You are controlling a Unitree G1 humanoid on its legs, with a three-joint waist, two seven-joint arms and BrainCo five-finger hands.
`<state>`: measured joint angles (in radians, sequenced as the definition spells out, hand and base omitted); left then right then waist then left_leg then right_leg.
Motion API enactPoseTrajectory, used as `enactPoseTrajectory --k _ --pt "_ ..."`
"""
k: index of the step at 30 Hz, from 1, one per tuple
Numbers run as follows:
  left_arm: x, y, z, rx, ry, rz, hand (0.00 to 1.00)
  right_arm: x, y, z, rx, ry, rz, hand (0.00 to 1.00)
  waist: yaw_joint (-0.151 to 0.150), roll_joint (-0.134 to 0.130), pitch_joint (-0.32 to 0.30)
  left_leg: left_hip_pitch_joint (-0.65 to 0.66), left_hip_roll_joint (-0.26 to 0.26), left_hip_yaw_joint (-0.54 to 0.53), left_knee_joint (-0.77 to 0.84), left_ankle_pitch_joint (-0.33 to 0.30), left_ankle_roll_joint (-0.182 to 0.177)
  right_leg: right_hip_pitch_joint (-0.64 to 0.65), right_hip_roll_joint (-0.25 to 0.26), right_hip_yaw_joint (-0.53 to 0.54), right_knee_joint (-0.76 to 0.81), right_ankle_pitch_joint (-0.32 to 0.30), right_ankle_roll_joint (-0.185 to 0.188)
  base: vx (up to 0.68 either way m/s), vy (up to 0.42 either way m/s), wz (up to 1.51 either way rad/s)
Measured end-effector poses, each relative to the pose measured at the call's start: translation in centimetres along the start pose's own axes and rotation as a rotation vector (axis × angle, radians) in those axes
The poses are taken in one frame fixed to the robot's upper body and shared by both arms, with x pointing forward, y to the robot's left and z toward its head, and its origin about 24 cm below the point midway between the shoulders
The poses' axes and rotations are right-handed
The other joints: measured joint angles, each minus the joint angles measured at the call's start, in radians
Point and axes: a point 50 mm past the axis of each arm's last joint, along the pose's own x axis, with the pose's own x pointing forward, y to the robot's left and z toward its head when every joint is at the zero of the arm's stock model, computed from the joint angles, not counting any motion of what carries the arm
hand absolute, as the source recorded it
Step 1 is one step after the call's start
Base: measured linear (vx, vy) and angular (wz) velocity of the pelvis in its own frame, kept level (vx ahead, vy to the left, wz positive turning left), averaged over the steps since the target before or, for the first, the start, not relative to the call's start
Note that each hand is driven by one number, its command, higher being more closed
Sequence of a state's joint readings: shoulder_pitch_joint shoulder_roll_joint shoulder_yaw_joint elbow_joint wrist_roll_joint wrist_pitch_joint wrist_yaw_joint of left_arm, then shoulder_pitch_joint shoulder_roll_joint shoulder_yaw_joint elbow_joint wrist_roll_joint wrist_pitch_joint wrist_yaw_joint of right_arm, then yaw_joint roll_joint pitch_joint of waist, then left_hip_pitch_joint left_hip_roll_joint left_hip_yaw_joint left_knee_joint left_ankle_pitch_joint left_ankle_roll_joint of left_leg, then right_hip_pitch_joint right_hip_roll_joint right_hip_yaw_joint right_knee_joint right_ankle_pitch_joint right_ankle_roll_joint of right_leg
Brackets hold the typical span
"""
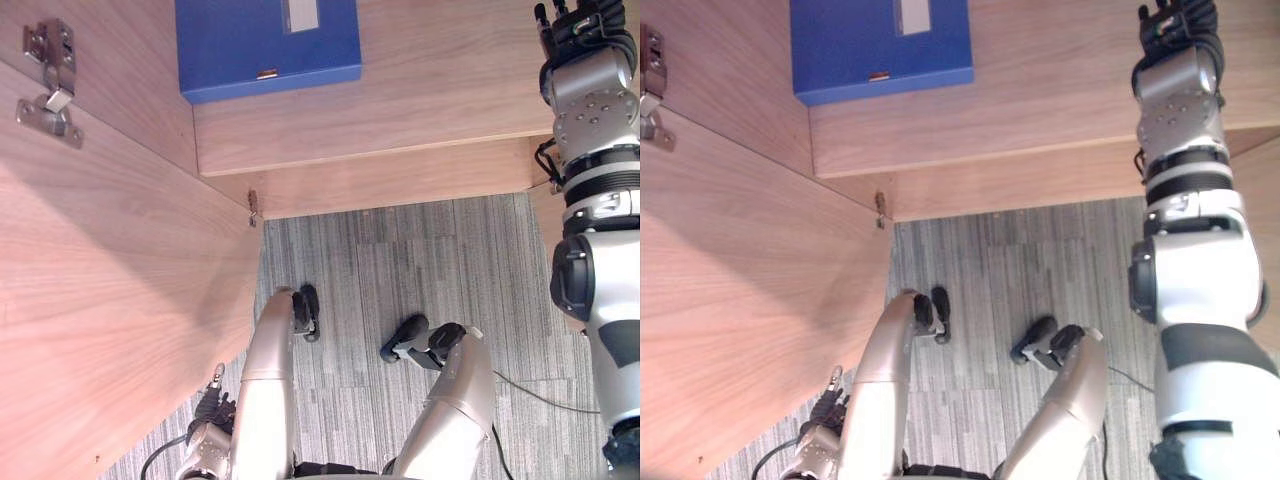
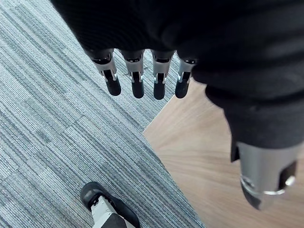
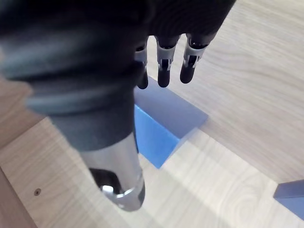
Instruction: Walk over to the cabinet, pick up the folder, carry it to the office cabinet, place the folder inside the office cabinet, then close the office cabinet door
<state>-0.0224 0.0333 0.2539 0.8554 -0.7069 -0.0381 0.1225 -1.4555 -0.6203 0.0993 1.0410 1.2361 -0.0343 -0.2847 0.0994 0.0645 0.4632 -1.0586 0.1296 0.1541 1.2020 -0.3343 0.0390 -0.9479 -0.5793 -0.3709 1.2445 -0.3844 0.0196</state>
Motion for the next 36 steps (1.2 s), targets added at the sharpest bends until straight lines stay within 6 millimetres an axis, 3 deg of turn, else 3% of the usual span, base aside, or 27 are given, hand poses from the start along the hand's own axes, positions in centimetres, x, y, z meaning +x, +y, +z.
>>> enactPoseTrajectory --k 6,12,18,22,36 --pt "0.1 -0.3 0.4 -0.012 -0.013 -0.023 0.0 0.0 -2.4 -1.4 -0.001 0.047 -0.064 0.0 0.002 -0.002 -0.003 0.036 -0.001 0.001 -0.022 0.005 -0.005 0.039 0.002 -0.011 -0.019 0.001 -0.002 0.02 -0.025 0.01" --pt "0.1 -1.1 1.1 -0.015 -0.041 -0.065 0.0 0.0 -4.1 -2.6 -0.145 0.103 -0.114 0.0 0.0 -0.002 -0.016 0.053 0.003 0.001 -0.034 0.006 -0.007 0.057 0.01 -0.018 -0.034 0.002 -0.003 0.03 -0.034 -0.02" --pt "0.2 -1.3 1.3 -0.014 -0.047 -0.082 0.0 -0.4 -5.7 -5.1 -0.61 0.228 -0.066 0.0 0.001 -0.003 -0.02 0.082 0.013 0.003 -0.048 0.007 -0.01 0.086 0.021 -0.027 -0.05 0.005 -0.006 0.01 -0.021 -0.03" --pt "0.2 -1.5 1.4 -0.006 -0.048 -0.117 0.0 -0.8 -7.1 -6.7 -0.795 0.314 -0.04 0.0 -0.002 -0.002 -0.038 0.107 0.017 0.004 -0.065 0.009 -0.012 0.117 0.026 -0.041 -0.07 0.009 -0.011 0.01 -0.016 0.0" --pt "0.0 -0.6 0.9 0.005 -0.034 -0.126 0.0 -1.2 -8.3 -7.4 -0.87 0.373 -0.035 0.0 0.003 -0.013 -0.069 0.181 0.031 0.009 -0.15 0.021 -0.024 0.204 0.055 -0.092 -0.157 0.021 -0.018 0.01 -0.002 -0.01"
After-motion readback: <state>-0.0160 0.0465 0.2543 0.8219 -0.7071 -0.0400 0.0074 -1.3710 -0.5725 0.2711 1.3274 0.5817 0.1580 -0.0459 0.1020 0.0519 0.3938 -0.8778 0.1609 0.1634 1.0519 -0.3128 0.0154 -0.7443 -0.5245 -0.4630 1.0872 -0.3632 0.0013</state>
